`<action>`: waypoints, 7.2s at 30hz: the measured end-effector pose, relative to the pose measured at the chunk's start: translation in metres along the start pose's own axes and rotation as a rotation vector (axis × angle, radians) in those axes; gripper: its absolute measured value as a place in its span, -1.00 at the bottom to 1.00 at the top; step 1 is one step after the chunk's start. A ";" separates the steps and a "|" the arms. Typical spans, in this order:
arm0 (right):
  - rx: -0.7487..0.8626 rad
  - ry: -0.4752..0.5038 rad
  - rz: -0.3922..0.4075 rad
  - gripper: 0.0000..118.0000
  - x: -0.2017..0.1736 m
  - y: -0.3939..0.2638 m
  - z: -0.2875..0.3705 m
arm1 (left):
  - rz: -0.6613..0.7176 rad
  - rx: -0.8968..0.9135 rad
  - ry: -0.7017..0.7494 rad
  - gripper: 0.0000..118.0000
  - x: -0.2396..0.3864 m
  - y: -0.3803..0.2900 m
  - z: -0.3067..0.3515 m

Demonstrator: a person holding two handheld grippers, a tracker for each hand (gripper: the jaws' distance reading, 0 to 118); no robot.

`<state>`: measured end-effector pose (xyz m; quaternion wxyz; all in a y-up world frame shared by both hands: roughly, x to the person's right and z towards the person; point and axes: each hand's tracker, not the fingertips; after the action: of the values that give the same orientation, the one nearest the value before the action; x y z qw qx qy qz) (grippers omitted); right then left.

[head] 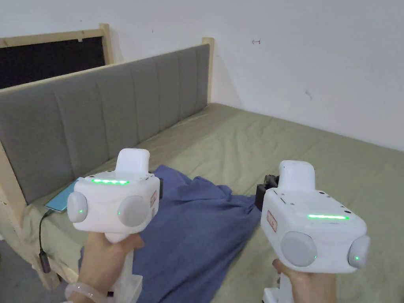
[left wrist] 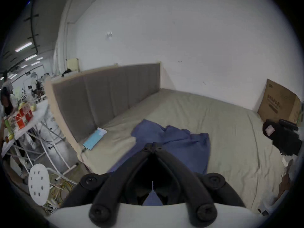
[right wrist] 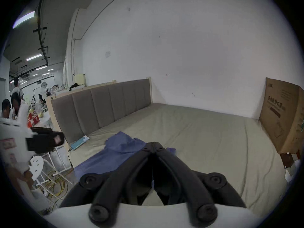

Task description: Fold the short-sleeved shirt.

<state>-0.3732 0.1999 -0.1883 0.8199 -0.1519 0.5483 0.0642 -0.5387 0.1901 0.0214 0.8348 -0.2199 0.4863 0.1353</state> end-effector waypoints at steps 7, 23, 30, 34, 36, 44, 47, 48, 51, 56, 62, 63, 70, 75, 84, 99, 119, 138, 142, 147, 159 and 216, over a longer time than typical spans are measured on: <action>-0.104 -0.043 -0.016 -1.00 0.021 -0.030 -0.028 | -0.020 -0.313 -0.043 0.59 0.029 -0.044 -0.118; -0.258 -0.103 -0.048 -1.00 0.055 -0.074 -0.077 | -0.059 -0.549 -0.097 0.51 0.072 -0.102 -0.209; -0.283 -0.121 -0.121 -1.00 0.066 -0.078 -0.075 | -0.026 -0.541 -0.061 -0.95 0.067 -0.086 -0.194; -0.289 -0.132 -0.130 -1.00 0.072 -0.080 -0.068 | 0.036 -0.550 -0.071 -0.95 0.064 -0.084 -0.192; -0.290 -0.142 -0.131 -1.00 0.077 -0.079 -0.063 | 0.039 -0.555 -0.072 -0.95 0.065 -0.080 -0.189; -0.245 -0.204 -0.163 -1.00 0.111 -0.067 -0.028 | 0.171 -0.483 -0.165 -0.95 0.056 -0.035 -0.160; -0.214 -0.243 -0.189 -1.00 0.128 -0.060 -0.007 | 0.143 -0.427 -0.211 -0.95 0.082 -0.007 -0.146; -0.200 -0.255 -0.200 -1.00 0.135 -0.058 0.002 | 0.134 -0.412 -0.244 -0.95 0.094 0.002 -0.141; -0.156 -0.317 -0.229 -1.00 0.158 -0.052 0.029 | 0.062 -0.347 -0.342 -0.95 0.142 0.031 -0.118; -0.085 -0.438 -0.297 -1.00 0.203 -0.044 0.082 | -0.052 -0.246 -0.580 -0.95 0.248 0.064 -0.064; -0.018 -0.649 -0.281 -1.00 0.257 -0.040 0.151 | -0.223 -0.181 -0.911 -0.95 0.372 0.053 0.020; -0.007 -0.688 -0.274 -1.00 0.264 -0.041 0.164 | -0.235 -0.196 -0.974 -0.95 0.388 0.047 0.031; -0.004 -0.822 -0.370 -1.00 0.310 -0.064 0.230 | -0.440 -0.344 -1.036 -0.95 0.463 -0.060 0.044; -0.066 -0.847 -0.430 -1.00 0.324 -0.093 0.241 | -0.605 -0.562 -0.909 -0.95 0.482 -0.163 0.010; -0.162 -0.816 -0.473 -1.00 0.322 -0.125 0.222 | -0.640 -0.591 -0.845 0.70 0.471 -0.184 -0.004; -0.203 -0.647 -0.394 -1.00 0.272 -0.119 0.185 | -0.456 -0.410 -0.664 -0.98 0.332 -0.112 0.001; -0.303 -0.594 -0.409 -1.00 0.265 -0.139 0.150 | -0.319 -0.608 -0.437 0.49 0.261 -0.178 -0.074; -0.476 -0.382 -0.365 0.60 0.393 -0.088 0.025 | -0.260 -0.542 -0.472 -0.83 0.257 -0.124 -0.030; -0.559 -0.376 -0.420 0.60 0.446 -0.093 -0.020 | -0.279 -0.554 -0.467 -0.83 0.258 -0.124 -0.028; -0.685 -0.354 -0.454 0.59 0.468 -0.124 -0.053 | -0.293 -0.567 -0.466 -0.83 0.258 -0.125 -0.032; -0.774 -0.381 -0.271 -0.93 0.437 -0.144 -0.065 | -0.297 -0.583 -0.463 -0.83 0.261 -0.122 -0.037; 0.038 -0.433 -0.479 -0.93 0.476 0.281 0.095 | -0.137 0.143 -0.261 -0.84 0.171 0.310 -0.069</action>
<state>-0.1799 0.4667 -0.6422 0.9120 -0.2440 0.3109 -0.1098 -0.6428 0.4264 -0.2298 0.9116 -0.1732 0.3660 0.0706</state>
